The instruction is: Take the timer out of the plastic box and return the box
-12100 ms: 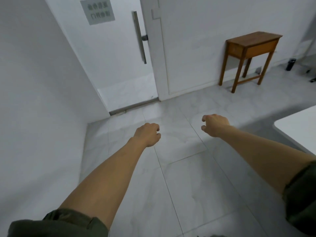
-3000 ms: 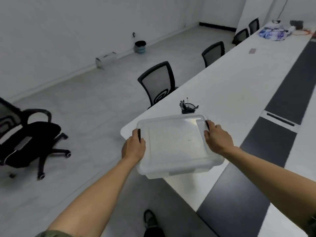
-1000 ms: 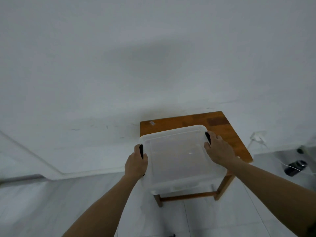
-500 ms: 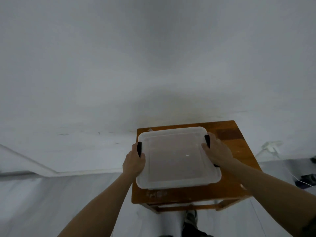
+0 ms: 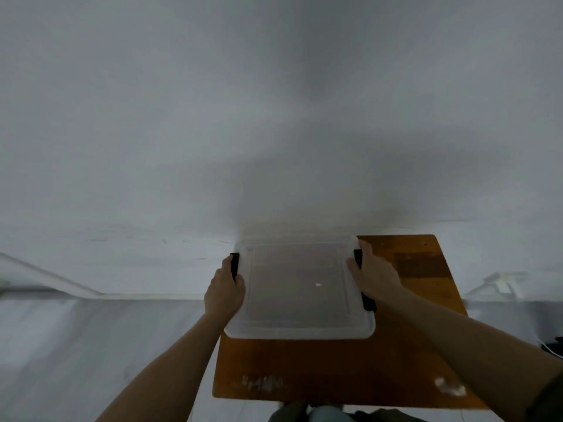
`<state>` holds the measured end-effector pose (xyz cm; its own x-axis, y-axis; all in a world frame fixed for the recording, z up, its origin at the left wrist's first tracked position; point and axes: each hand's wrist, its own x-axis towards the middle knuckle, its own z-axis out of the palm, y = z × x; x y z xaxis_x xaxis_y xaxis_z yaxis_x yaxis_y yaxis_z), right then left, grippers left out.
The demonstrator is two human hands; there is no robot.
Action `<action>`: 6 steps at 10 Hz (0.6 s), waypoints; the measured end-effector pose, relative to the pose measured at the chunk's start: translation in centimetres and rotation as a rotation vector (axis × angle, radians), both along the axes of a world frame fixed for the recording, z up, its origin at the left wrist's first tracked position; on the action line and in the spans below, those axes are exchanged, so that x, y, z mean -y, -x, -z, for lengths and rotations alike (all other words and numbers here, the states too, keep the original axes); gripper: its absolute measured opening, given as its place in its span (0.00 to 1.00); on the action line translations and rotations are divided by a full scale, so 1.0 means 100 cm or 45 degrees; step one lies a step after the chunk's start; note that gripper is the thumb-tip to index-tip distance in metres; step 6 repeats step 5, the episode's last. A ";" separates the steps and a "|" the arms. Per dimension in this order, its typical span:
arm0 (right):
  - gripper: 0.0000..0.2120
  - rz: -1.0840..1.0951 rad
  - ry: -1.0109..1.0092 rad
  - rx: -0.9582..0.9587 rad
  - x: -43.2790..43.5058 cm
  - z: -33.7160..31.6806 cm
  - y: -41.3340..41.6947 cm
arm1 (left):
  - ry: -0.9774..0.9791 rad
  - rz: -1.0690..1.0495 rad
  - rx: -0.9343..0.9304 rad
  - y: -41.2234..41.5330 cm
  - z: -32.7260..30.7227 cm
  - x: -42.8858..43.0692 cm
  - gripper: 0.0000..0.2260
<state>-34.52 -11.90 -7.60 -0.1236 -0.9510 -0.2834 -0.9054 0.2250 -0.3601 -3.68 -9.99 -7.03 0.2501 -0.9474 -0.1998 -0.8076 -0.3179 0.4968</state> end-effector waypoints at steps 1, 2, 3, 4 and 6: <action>0.29 0.012 -0.014 0.019 -0.001 0.002 -0.006 | 0.042 0.016 0.033 -0.004 0.004 0.005 0.20; 0.29 0.017 0.013 -0.006 0.000 0.008 -0.006 | 0.075 0.037 0.062 -0.005 0.010 0.010 0.18; 0.29 0.027 -0.005 -0.003 -0.002 0.006 -0.008 | 0.053 0.092 0.099 -0.006 0.012 0.015 0.20; 0.29 -0.016 -0.009 -0.131 0.002 0.000 -0.005 | 0.067 0.117 0.095 -0.008 0.016 0.013 0.23; 0.26 -0.051 0.078 -0.175 0.018 -0.017 0.005 | 0.056 0.114 0.095 -0.009 0.020 0.013 0.24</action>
